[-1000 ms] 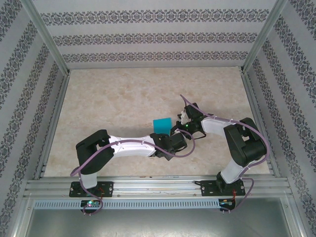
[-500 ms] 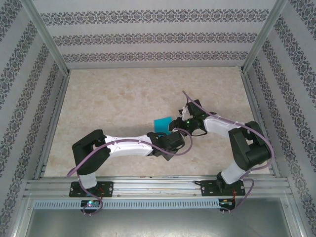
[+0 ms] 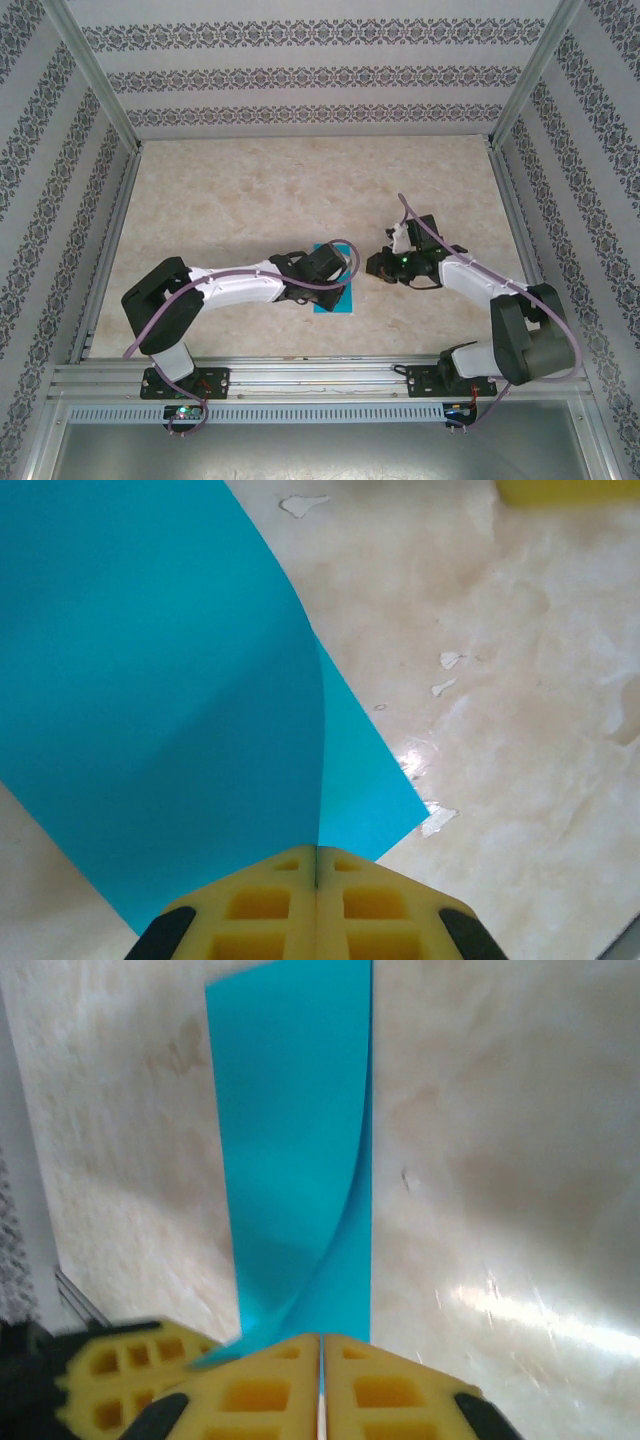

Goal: Fold a paper plane with a square sheet of paper (fold left side to right side)
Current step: Fold the triangle a second time at the center of the table.

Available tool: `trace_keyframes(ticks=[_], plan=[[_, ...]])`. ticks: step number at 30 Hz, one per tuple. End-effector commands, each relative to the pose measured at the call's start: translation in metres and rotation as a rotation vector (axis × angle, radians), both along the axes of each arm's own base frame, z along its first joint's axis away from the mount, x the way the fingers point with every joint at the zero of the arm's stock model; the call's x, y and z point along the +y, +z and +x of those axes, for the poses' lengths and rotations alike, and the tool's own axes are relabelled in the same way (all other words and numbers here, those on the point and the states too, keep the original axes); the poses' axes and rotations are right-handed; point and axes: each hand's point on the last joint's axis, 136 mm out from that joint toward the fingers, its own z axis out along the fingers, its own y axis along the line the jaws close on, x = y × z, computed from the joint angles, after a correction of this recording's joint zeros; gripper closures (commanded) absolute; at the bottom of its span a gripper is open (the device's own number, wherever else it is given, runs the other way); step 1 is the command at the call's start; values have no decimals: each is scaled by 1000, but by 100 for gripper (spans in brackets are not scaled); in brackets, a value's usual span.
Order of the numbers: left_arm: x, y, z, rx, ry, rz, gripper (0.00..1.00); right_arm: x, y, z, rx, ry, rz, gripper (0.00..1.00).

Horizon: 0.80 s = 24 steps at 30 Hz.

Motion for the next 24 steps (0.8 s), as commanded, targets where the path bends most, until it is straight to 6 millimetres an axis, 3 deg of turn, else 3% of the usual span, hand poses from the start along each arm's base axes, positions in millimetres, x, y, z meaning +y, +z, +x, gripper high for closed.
trace_keyframes(ticks=[1, 8, 24], plan=[[-9, 17, 0, 40, 20, -116, 95, 12, -5, -21, 11, 52, 20, 100], [-2, 15, 3, 76, 50, -136, 95, 33, -29, -49, 64, 115, -7, 100], [6, 12, 6, 79, 53, -146, 95, 47, -50, -57, 103, 154, -60, 100]])
